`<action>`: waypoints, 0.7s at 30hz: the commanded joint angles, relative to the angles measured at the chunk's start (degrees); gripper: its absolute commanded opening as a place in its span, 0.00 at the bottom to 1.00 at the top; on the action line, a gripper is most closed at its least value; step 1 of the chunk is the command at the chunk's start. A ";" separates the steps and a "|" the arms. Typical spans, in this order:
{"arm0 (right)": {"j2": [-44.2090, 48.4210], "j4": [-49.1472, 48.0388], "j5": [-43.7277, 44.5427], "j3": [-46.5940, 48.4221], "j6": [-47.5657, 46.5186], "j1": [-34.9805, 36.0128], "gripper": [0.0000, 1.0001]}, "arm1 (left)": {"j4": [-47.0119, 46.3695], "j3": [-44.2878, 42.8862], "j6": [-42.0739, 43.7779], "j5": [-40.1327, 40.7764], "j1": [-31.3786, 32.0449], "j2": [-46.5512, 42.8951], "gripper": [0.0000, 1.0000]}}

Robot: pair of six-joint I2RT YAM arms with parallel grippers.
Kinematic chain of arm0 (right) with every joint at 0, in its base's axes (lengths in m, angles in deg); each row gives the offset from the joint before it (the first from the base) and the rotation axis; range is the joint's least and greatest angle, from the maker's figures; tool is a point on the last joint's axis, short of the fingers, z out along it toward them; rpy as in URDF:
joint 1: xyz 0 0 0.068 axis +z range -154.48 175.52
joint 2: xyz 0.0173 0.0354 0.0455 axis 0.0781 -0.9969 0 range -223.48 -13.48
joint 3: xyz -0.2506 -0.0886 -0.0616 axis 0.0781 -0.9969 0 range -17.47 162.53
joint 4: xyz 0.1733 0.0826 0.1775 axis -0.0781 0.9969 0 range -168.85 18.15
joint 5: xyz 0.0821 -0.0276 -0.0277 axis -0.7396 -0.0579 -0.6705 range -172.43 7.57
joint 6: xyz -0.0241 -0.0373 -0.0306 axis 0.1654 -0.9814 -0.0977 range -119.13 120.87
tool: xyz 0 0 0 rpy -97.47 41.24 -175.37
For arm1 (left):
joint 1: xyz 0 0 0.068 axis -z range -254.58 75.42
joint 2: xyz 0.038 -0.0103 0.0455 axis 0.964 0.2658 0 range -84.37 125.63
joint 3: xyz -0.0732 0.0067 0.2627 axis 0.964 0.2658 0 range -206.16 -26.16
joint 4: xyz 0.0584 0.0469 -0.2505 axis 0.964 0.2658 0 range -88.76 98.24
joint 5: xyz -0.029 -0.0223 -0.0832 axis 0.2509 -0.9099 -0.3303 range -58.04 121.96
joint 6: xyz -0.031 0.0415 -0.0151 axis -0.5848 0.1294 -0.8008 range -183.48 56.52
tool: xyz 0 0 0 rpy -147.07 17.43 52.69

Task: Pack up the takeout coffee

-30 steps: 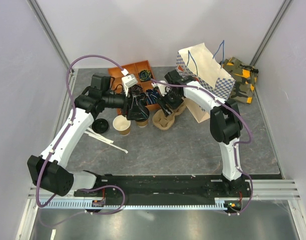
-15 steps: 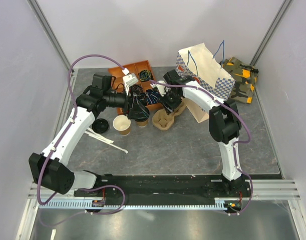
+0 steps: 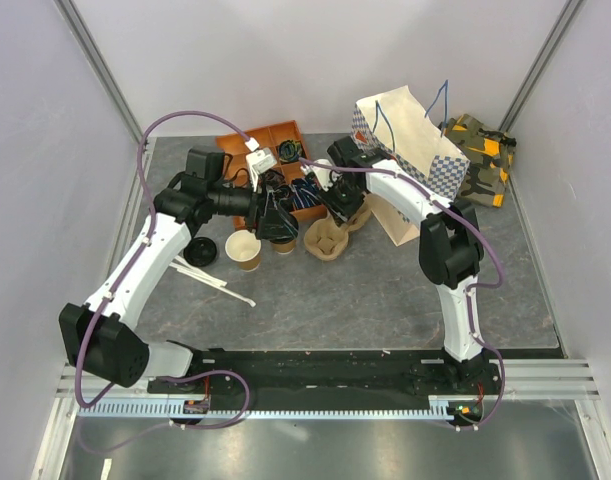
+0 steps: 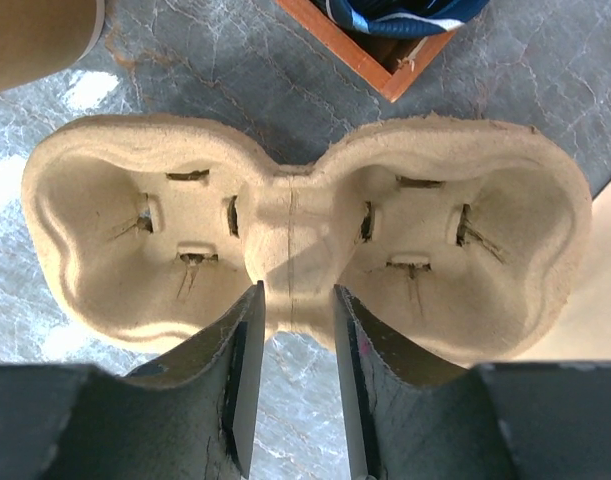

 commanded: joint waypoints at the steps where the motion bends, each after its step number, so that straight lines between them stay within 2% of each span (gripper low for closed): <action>1: 3.47 1.68 -0.90 2.87 -0.91 0.15 0.42 | -1.83 0.68 -1.79 -2.07 -0.15 0.24 0.74; 3: 3.12 1.68 -0.03 3.13 -0.74 0.15 0.50 | -2.09 0.68 -1.97 -2.07 -0.06 0.33 0.75; 4: 2.51 1.60 0.15 3.57 -0.65 0.15 0.57 | -2.18 0.68 -2.05 -2.16 -0.06 0.33 0.75; 7: 1.10 1.59 0.07 4.27 -0.47 0.06 0.66 | -2.53 0.68 -2.49 -2.42 -0.15 0.42 0.75; 21: -2.86 0.89 -0.46 4.54 -0.91 0.23 0.63 | -2.62 1.12 -2.40 -2.34 -0.15 0.33 0.76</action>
